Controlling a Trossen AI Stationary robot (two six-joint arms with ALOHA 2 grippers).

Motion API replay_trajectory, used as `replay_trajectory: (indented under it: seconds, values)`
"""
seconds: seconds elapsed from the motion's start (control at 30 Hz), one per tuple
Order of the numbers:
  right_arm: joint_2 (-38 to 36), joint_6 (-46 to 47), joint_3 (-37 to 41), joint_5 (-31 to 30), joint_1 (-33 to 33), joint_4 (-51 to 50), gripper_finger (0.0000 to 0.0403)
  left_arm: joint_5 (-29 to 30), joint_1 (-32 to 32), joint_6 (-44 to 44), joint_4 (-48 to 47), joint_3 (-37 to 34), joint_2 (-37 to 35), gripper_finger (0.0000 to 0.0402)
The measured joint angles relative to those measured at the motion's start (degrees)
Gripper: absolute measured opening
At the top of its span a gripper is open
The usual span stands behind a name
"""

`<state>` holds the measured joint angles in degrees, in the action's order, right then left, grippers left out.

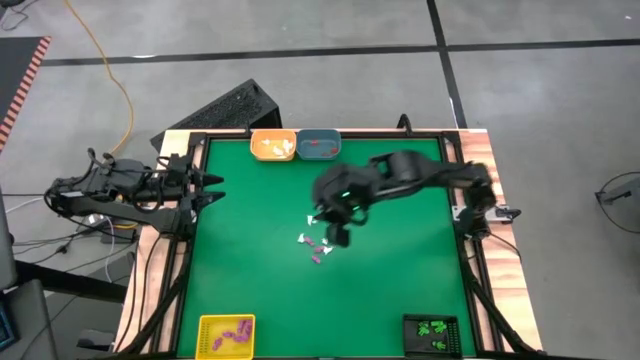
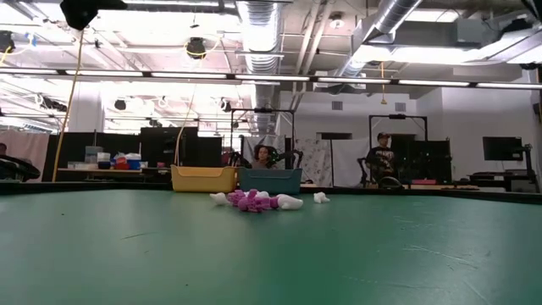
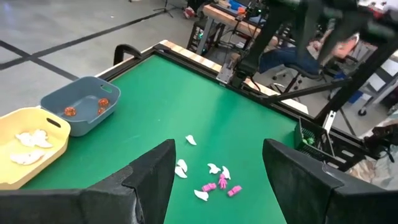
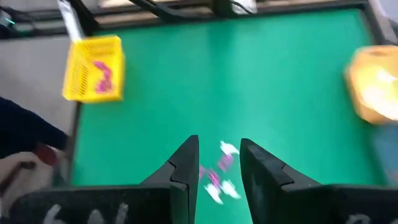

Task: Sort Halloween decoration
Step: Put the pink skeleton into the yellow bin

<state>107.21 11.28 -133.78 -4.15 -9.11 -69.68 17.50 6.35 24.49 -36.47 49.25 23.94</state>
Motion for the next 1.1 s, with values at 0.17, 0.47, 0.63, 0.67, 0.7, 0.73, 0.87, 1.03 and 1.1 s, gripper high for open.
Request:
replay_trajectory:
  seconds: [0.17,0.47,0.63,0.67,0.7,0.73,0.87,1.03,1.1]
  values:
    - [-6.59,-0.7,0.0,-5.24,0.29,-10.05,0.0111,1.23,0.0,0.2,0.05,0.0,0.0,0.0231]
    - [-18.97,-5.74,2.81,-12.56,2.71,-18.95,0.0111,7.34,-0.02,0.26,1.02,0.0,0.0,0.0231]
    - [-30.37,-10.44,16.06,-12.79,9.01,-13.3,0.0111,12.18,-0.02,0.72,1.51,0.0,0.0,0.0231]
    - [-32.65,-11.61,20.12,-12.34,10.38,-10.67,0.0111,13.38,-0.02,0.74,1.49,0.0,0.0,0.0231]
    - [-35.09,-12.86,24.84,-11.5,11.72,-7.45,0.0111,14.75,-0.02,0.76,1.49,0.0,0.0,0.0231]
    - [-37.42,-14.1,30.01,-10.22,13.09,-3.91,0.0111,16.32,-0.02,0.77,1.5,0.0,0.0,0.0231]
    - [-46.09,-16.2,50.32,-4.55,18.08,13.28,0.0111,21.73,-0.02,0.79,1.46,0.0,0.0,0.0231]
    - [-51.54,-12.52,72.3,0.14,20.07,35.08,0.0111,24.84,-0.02,0.81,1.33,0.0,0.0,0.0231]
    - [-51.81,-10.38,79.53,1.45,19.91,43.79,0.0111,25.34,-0.02,0.79,1.22,0.0,0.0,0.0231]
